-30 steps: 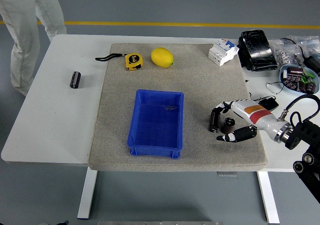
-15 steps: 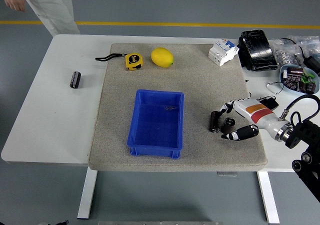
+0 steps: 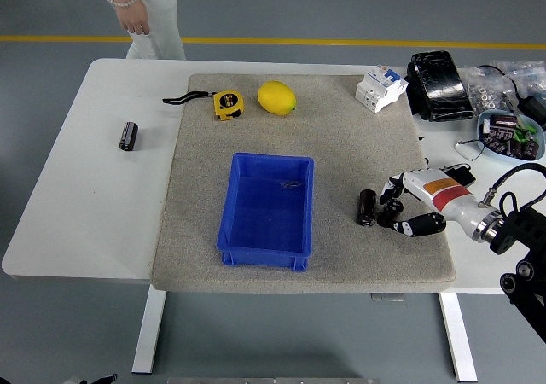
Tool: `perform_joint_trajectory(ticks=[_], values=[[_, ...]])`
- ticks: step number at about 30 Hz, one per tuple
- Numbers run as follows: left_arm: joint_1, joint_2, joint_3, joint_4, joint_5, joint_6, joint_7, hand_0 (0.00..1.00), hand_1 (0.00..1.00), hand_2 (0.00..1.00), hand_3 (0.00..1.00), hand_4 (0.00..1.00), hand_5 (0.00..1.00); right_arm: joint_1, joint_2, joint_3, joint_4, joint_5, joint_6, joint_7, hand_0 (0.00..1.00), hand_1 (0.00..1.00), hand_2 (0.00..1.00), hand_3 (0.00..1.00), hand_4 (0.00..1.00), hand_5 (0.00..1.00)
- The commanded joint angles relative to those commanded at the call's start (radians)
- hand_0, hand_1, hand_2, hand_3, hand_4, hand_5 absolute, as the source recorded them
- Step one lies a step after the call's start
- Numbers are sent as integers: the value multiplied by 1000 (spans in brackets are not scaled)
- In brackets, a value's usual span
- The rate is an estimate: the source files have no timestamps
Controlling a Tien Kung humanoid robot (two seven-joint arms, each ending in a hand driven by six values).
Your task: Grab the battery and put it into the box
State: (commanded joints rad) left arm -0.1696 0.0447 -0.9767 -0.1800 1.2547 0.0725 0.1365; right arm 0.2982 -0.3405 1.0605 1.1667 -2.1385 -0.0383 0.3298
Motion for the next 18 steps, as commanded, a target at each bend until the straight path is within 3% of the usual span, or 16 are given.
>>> perform_joint_trajectory(ticks=[8, 9, 14, 15, 18], values=[[-2, 0, 3, 0, -3, 0, 0, 653, 594, 714, 702, 717, 711, 5, 0, -12, -2, 6, 1, 2, 502, 500, 507, 494, 772, 61], [-2, 0, 4, 0, -3, 0, 0, 651, 591, 713, 704, 716, 709, 5, 0, -11, -2, 7, 2, 2, 461, 476, 493, 488, 758, 48], [-2, 1, 2, 0, -1, -1, -1, 651, 591, 713, 704, 716, 709, 5, -1, -9, 0, 9, 1, 4, 461, 476, 493, 488, 758, 48], [-2, 1, 2, 0, -1, -1, -1, 650, 590, 712, 703, 717, 707, 5, -1, -10, 0, 10, 1, 4, 400, 439, 470, 482, 744, 27], [-2, 1, 3, 0, -2, -1, -1, 650, 590, 712, 703, 717, 707, 5, -1, -11, 0, 14, 2, 5, 400, 439, 470, 482, 744, 27]])
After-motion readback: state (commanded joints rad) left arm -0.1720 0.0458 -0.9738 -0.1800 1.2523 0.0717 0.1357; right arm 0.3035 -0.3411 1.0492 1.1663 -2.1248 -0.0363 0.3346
